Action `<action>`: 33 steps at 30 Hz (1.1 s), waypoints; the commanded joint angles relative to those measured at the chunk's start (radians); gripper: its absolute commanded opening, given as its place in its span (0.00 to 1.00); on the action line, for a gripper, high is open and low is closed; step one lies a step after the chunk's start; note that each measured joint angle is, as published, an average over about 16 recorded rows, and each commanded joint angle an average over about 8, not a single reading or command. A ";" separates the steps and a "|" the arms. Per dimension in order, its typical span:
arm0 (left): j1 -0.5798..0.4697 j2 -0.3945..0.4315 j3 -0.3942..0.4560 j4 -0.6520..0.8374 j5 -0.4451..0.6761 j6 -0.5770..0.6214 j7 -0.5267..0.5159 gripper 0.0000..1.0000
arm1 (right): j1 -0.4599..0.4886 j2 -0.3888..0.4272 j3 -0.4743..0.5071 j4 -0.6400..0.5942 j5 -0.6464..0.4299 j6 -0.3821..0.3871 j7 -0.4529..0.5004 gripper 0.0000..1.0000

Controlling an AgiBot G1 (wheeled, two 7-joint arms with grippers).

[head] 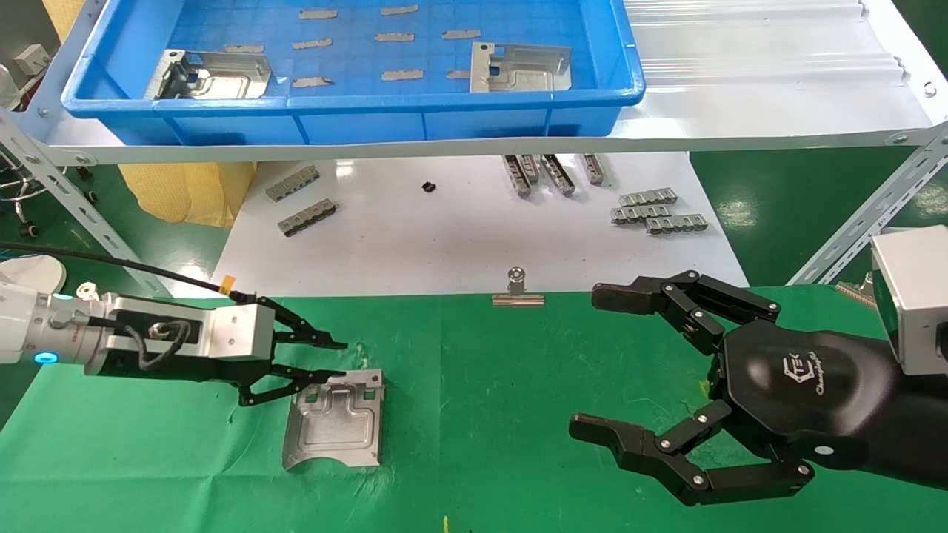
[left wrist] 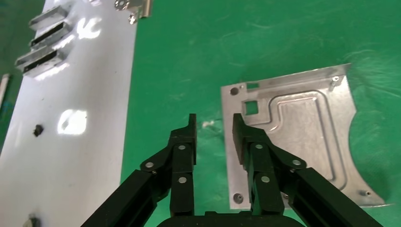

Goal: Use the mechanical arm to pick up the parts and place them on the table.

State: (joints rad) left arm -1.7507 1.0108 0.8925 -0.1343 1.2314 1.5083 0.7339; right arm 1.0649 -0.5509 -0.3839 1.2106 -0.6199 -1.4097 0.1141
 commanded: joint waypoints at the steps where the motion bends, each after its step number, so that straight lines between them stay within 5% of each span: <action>1: -0.005 0.006 0.000 0.021 0.001 -0.007 0.007 1.00 | 0.000 0.000 0.000 0.000 0.000 0.000 0.000 1.00; 17: 0.046 -0.012 -0.089 0.051 -0.164 0.094 -0.154 1.00 | 0.000 0.000 0.000 0.000 0.000 0.000 0.000 1.00; 33: 0.099 -0.045 -0.131 -0.052 -0.190 0.086 -0.212 1.00 | 0.000 0.000 0.000 0.000 0.000 0.000 0.000 1.00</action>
State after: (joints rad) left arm -1.6491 0.9640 0.7588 -0.1927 1.0404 1.5931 0.5184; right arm 1.0646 -0.5508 -0.3839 1.2104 -0.6197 -1.4094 0.1141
